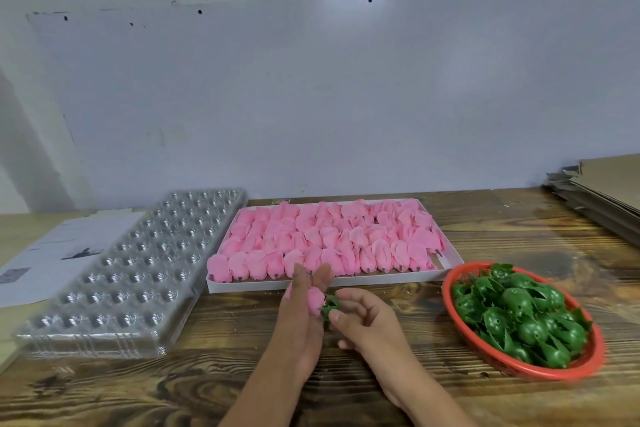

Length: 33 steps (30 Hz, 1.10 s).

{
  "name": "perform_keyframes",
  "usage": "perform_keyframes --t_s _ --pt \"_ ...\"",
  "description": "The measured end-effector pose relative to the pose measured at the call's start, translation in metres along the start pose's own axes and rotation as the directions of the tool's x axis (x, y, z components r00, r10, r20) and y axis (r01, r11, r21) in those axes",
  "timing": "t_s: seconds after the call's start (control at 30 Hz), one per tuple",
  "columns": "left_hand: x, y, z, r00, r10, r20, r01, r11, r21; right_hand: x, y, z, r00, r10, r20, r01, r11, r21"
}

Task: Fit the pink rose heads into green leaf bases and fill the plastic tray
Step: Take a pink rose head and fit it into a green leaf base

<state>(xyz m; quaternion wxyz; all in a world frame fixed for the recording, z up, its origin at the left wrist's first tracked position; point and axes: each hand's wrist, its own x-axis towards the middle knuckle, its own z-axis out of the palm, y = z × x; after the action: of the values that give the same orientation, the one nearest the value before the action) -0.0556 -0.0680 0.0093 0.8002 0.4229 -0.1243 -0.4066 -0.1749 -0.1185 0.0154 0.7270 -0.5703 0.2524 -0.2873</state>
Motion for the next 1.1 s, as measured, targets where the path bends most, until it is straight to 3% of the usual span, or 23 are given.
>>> perform_keyframes --t_s 0.5,1.1 --pt "-0.004 0.0 0.005 0.995 -0.092 -0.031 0.091 0.995 -0.033 0.007 0.012 0.006 0.986 -0.166 -0.034 0.166 0.986 0.011" --pt "-0.003 0.001 0.004 0.994 -0.093 0.055 0.101 0.978 -0.181 0.008 0.018 0.007 0.978 -0.191 -0.079 0.186 0.98 -0.07"
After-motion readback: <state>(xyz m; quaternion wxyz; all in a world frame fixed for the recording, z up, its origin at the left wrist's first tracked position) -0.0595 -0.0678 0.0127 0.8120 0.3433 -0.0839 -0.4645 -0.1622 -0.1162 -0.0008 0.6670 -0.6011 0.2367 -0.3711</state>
